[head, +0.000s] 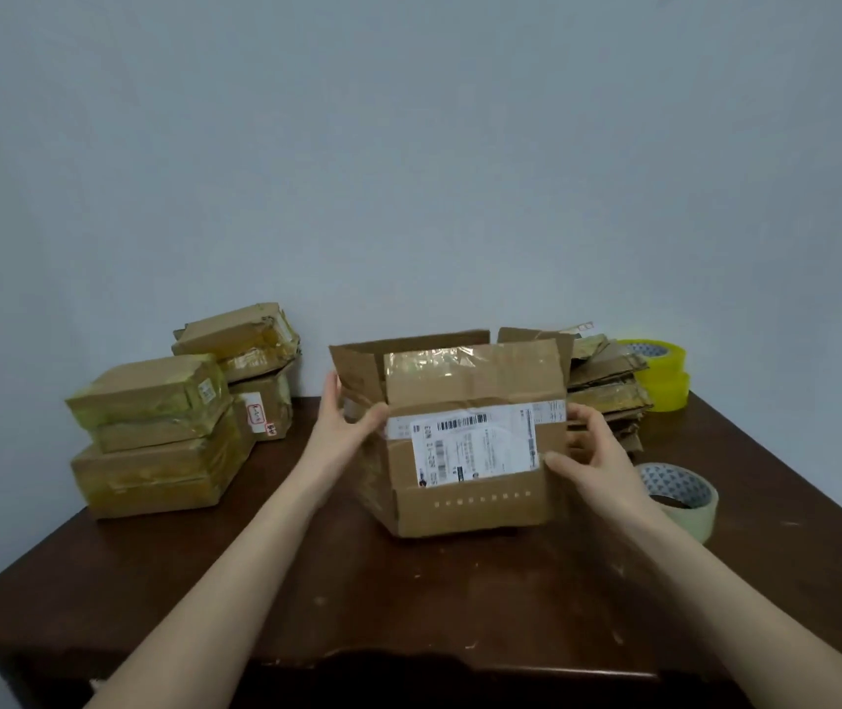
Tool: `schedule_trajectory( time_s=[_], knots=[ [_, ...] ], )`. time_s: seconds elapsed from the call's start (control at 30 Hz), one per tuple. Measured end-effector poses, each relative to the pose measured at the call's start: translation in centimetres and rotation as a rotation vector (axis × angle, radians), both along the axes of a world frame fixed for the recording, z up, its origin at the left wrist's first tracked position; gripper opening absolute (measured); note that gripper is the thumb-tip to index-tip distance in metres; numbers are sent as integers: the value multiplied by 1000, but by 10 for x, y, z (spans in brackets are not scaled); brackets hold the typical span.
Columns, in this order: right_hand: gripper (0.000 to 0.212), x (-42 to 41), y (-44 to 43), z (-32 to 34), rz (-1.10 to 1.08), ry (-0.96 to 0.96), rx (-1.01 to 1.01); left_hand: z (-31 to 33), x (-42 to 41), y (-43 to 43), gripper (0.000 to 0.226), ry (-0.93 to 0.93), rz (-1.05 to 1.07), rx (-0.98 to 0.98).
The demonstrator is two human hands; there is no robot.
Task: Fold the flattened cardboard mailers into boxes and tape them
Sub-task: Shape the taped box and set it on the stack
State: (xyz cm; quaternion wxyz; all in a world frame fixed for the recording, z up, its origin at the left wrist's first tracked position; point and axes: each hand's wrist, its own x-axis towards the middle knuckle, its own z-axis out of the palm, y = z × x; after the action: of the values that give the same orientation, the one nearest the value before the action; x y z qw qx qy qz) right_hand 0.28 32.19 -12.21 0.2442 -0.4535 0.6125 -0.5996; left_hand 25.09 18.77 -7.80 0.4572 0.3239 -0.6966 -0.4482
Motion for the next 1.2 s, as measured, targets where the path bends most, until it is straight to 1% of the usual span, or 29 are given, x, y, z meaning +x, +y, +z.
schedule_trajectory(
  time_s=[0.07,0.13,0.17,0.23,0.3,0.37,0.47,0.5,0.53,0.6,0.63,0.67,0.7,0.77,0.83,0.9,0.93,1.0,1.07,1.13,1.2],
  knots=[
    [75,-3,4,-8,32,155,22,-12,-7,3,101,-41,-57,15],
    [95,-5,5,-13,-60,260,20,-24,-10,5,111,-58,-126,26],
    [100,-5,5,-14,-101,301,20,-29,-11,6,114,-56,-154,26],
    [104,0,6,-18,-123,375,12,-37,-13,9,108,-1,-169,8],
    [103,6,7,-23,-106,443,-8,-41,-10,10,98,55,-145,31],
    [97,9,9,-25,-75,462,-37,-40,-3,9,97,40,-97,46],
    [84,6,7,-13,-79,404,-131,-22,2,10,101,-49,-16,-105],
    [84,3,5,-7,-92,395,-156,-11,2,11,104,-110,22,-180],
    [87,1,3,-1,-109,404,-169,0,1,10,108,-221,68,-275],
    [96,-2,-2,11,-136,444,-154,23,-1,8,107,-542,154,-454],
    [100,-4,-4,16,-138,469,-136,33,-3,8,100,-682,187,-504],
    [101,-5,-4,19,-135,493,-112,40,-4,9,88,-780,211,-539],
    [102,-6,-4,21,-134,518,-85,45,-5,11,74,-833,231,-593],
    [102,-10,-1,22,-117,561,-33,45,-5,17,51,-849,260,-731],
    [97,-14,2,22,-46,549,-14,38,-1,22,37,-809,259,-924],
    [90,-18,5,26,64,464,-30,28,2,22,31,-800,230,-1088],
    [87,-20,7,29,104,422,-38,24,4,22,31,-803,216,-1125],
    [91,-24,8,33,148,416,-38,18,6,20,32,-779,183,-1148],
    [101,-29,8,35,175,507,-12,17,7,16,38,-729,141,-1136],
    [102,-31,9,37,177,603,23,18,8,12,42,-717,98,-1121],
    [100,-32,10,41,195,681,59,19,9,8,40,-736,53,-1106]
  ],
)
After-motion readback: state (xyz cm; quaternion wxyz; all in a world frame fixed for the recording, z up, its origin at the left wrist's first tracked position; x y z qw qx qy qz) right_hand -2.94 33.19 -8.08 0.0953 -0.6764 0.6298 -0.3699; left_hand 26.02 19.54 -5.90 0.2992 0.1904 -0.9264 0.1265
